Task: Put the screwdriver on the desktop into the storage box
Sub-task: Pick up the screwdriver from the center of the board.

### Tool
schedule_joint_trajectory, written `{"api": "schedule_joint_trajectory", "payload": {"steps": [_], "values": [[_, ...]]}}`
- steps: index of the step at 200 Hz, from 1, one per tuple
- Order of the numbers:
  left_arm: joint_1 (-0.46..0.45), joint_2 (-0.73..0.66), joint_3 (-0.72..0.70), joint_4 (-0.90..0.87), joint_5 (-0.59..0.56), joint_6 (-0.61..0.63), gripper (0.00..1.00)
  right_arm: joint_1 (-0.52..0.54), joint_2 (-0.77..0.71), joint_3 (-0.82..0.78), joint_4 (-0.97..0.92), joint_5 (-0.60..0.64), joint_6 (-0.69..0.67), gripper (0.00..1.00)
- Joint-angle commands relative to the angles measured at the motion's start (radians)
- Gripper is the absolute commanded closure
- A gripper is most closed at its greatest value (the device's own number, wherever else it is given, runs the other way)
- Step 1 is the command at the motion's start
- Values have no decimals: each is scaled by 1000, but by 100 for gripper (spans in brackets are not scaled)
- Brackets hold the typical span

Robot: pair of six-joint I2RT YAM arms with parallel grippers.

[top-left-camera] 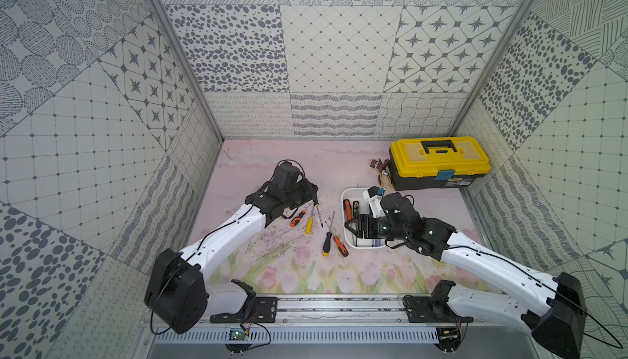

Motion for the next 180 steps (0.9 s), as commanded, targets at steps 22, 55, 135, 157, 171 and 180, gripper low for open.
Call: {"api": "schedule_joint_trajectory", "payload": {"steps": [22, 55, 135, 157, 171, 180], "values": [[5, -297, -322, 433, 350, -269, 100, -13, -47, -63, 252, -200, 43, 30], [5, -384, -410, 602, 372, -345, 100, -22, -41, -114, 396, -283, 101, 24], [5, -356, -485, 849, 418, -433, 100, -24, -26, -132, 466, -308, 159, 22], [5, -370, -475, 822, 416, -419, 100, -25, -10, -124, 465, -316, 162, 22], [7, -369, -476, 821, 417, -414, 100, -25, -3, -126, 476, -317, 165, 22], [5, -366, -473, 821, 419, -414, 100, -25, -1, -128, 482, -317, 168, 22]]}}
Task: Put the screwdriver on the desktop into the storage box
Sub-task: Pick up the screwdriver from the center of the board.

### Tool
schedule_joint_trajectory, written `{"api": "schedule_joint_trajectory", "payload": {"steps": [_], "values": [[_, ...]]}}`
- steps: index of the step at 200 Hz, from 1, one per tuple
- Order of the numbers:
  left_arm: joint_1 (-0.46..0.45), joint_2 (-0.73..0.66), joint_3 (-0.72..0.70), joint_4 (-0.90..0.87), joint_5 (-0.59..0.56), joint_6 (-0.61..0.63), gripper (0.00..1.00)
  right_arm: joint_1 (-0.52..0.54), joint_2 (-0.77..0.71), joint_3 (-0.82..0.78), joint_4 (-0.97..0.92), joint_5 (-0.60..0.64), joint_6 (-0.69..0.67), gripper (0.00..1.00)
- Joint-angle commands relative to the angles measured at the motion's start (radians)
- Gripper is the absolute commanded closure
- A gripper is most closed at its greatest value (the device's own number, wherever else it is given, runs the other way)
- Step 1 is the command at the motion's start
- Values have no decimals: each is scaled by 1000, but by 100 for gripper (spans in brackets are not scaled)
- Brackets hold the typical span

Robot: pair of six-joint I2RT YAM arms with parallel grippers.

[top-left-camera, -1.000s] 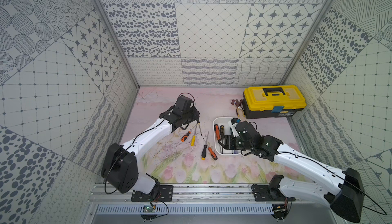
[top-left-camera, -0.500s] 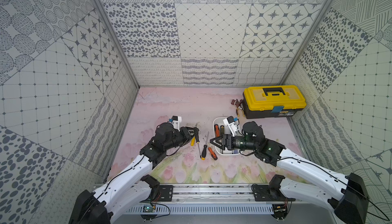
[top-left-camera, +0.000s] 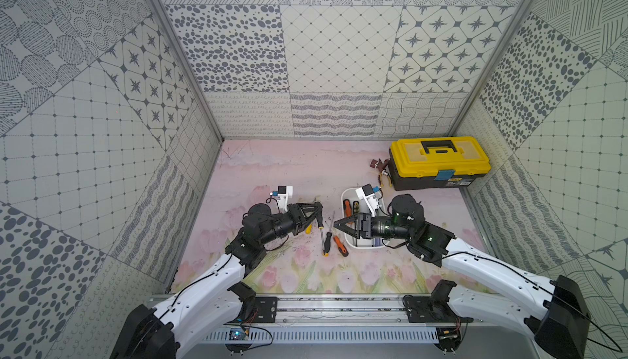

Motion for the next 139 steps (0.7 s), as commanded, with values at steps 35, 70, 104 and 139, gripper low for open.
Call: {"api": "schedule_joint_trajectory", "payload": {"steps": [35, 70, 104, 139], "values": [[4, 2, 4, 145, 50, -15, 100, -5, 16, -7, 56, -14, 3, 22], [4, 7, -4, 183, 46, -31, 100, -5, 11, -2, 39, -20, -9, 22], [4, 13, -21, 224, 43, -49, 100, -5, 10, -16, 56, -19, -1, 21], [4, 12, -20, 214, 40, -39, 100, -5, 13, -32, 77, -18, 9, 21]]}}
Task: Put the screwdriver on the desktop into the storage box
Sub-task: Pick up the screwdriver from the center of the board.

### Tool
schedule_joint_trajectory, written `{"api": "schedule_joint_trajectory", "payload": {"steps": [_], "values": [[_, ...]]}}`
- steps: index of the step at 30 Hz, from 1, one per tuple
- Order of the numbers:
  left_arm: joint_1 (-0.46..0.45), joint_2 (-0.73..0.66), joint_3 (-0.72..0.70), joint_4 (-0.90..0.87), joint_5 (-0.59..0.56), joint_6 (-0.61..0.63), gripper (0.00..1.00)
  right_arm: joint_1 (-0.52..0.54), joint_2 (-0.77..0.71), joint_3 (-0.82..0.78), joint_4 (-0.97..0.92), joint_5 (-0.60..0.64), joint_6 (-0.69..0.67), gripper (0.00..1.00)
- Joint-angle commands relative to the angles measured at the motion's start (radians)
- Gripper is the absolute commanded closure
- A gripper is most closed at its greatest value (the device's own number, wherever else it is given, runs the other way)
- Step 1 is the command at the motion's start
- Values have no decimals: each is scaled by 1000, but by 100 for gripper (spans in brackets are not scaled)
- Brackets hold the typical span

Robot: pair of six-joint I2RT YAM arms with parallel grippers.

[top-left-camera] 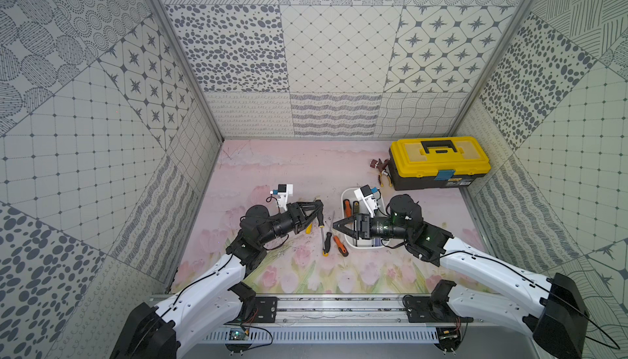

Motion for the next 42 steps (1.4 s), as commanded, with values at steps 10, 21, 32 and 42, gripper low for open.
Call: {"api": "schedule_joint_trajectory", "payload": {"steps": [10, 21, 32, 42], "values": [[5, -18, -19, 106, 9, 10, 100, -7, -15, -32, 66, -3, 10, 21], [4, -53, -33, 84, 3, 16, 100, -6, -11, -34, 74, -4, 16, 20], [4, -45, -24, 99, 5, 10, 100, -9, -29, -54, 80, -4, 19, 20], [3, -48, -26, 110, 19, 11, 100, -9, 9, -47, 135, -33, 31, 22]]}}
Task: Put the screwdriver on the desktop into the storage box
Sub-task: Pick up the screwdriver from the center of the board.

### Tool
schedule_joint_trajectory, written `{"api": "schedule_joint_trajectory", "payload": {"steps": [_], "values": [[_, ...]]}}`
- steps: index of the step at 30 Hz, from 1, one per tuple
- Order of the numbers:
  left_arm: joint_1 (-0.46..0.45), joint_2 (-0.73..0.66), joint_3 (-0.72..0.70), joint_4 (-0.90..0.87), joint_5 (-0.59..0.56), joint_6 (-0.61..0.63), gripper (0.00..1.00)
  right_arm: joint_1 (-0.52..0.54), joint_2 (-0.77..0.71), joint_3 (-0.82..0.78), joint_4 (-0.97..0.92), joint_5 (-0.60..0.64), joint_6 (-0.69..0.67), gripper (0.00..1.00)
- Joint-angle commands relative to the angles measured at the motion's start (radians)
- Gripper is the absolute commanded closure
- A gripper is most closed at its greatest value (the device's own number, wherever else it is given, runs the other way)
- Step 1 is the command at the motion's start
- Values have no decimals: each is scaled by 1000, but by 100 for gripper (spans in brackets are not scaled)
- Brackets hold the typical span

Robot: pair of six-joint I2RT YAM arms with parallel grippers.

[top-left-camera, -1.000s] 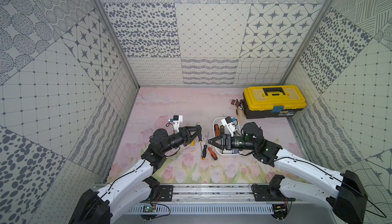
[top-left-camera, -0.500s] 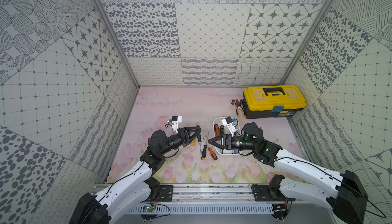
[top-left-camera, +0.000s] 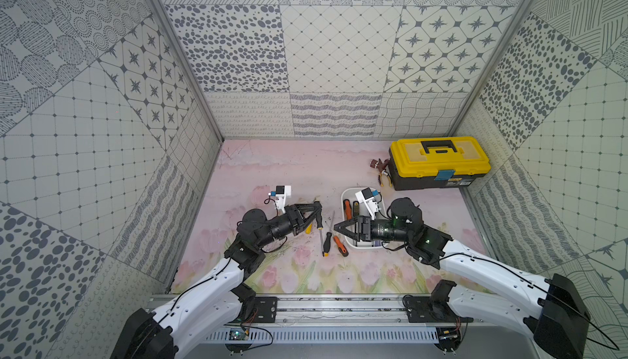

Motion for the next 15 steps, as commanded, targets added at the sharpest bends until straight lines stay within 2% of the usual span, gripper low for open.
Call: {"api": "schedule_joint_trajectory", "payload": {"steps": [1, 5, 10, 15], "values": [[3, -3, 5, 78, 22, 11, 100, -2, 23, -6, 110, -30, 19, 24], [-3, 0, -2, 76, 2, 18, 100, 39, 63, 8, 168, -56, 21, 33], [-10, 2, -3, 67, -23, 30, 100, 117, 106, 73, 124, -21, -29, 36], [-13, -2, 0, 62, -29, 35, 100, 144, 149, 107, 100, 2, -44, 48]]}}
